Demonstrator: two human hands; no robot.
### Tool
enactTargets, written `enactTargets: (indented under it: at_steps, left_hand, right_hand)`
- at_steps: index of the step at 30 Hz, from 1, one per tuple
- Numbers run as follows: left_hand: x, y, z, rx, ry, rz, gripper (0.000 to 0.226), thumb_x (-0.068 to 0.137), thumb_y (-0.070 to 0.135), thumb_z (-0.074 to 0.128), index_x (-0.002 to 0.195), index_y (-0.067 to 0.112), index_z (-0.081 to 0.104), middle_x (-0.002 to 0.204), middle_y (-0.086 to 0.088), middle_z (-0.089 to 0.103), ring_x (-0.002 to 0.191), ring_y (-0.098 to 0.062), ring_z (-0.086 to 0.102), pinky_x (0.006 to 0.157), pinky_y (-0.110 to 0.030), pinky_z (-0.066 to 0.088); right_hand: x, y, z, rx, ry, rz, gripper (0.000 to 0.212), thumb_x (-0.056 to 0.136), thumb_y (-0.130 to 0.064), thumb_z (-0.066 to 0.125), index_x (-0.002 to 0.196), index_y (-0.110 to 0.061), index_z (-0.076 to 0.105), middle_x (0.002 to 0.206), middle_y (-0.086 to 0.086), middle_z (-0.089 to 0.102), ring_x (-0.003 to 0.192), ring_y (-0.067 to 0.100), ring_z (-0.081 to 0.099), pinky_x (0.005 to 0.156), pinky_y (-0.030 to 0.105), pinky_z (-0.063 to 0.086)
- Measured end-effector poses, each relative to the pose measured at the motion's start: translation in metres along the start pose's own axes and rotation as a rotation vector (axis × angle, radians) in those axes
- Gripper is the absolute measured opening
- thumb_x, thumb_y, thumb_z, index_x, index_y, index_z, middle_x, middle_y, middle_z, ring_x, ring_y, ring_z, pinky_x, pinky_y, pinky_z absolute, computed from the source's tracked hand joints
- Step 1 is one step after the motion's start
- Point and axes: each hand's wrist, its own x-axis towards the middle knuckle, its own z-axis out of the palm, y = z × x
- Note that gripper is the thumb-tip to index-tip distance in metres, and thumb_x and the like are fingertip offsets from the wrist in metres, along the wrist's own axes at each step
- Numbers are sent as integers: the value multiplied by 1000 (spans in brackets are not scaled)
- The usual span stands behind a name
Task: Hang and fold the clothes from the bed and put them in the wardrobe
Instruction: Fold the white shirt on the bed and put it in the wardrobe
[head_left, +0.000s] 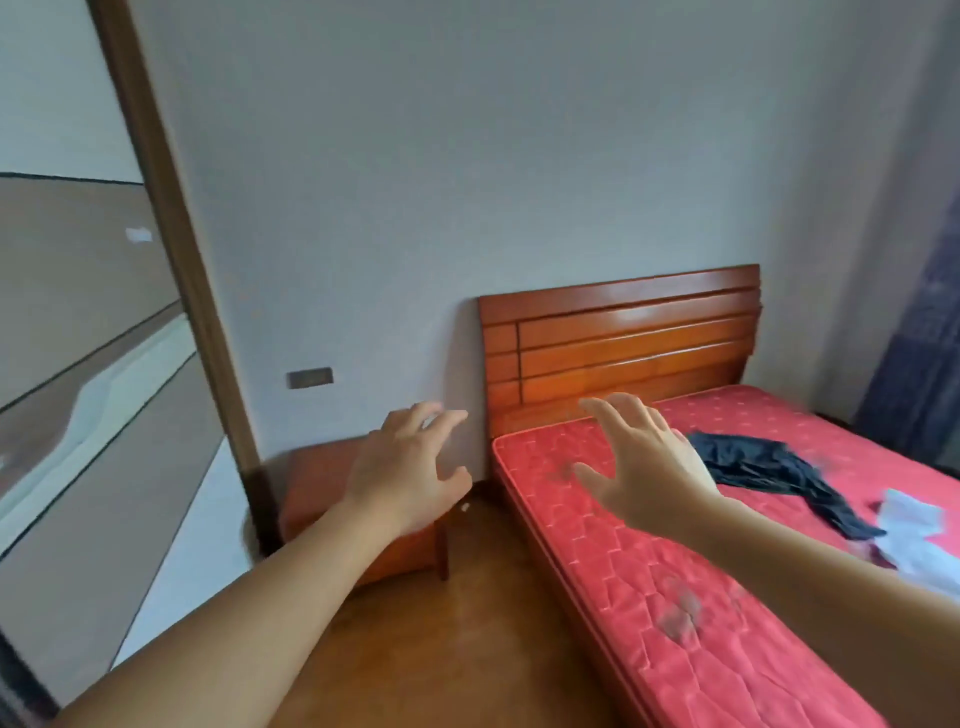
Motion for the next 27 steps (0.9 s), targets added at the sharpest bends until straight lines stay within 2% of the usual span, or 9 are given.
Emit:
enactTargets:
  at_steps: [3,7,16,21,27]
  left_hand:
    - [11,65,34,-89,-80,205,65,80,53,49,142,35,42,147,6,42,133,-17,38,103,-40,42]
    - [5,155,72,-205,-158,452,65,80,50,55,141,33,45,146,2,44,132,-21,40,103,-42,42]
    - [-95,334,105,-394,-336,838,67,81,49,60,143,34,42,149,2,40,136,-21,36,107,-45,35]
    - [-158,396,96,-426,-400,911,68,81,50,59,145,37,39,150,3,39,137,-19,34,108,-45,33]
    - [-208,415,103,-347,-519,856,67,82,52,57,144,37,38,149,5,38,136,-19,33,108,-44,32]
  right_hand:
    - [-61,53,-29,-126,-10,188,70,84,-55,57,144,-30,30,142,-2,37,128,24,42,101,44,42]
    - [-162,95,-54,-205,-12,484,72,82,-52,61,143,-28,34,142,0,38,127,25,43,99,40,43]
    - [-374,93,-117,-340,29,939,73,84,-52,59,146,-29,28,148,1,35,132,23,40,103,40,42]
    - [-464,91,-146,-363,54,1057,72,85,-52,59,145,-32,27,150,1,33,134,23,38,103,40,41]
    - [-522,102,-141,-268,41,1138,73,84,-53,59,146,-30,28,150,2,33,134,24,38,101,41,42]
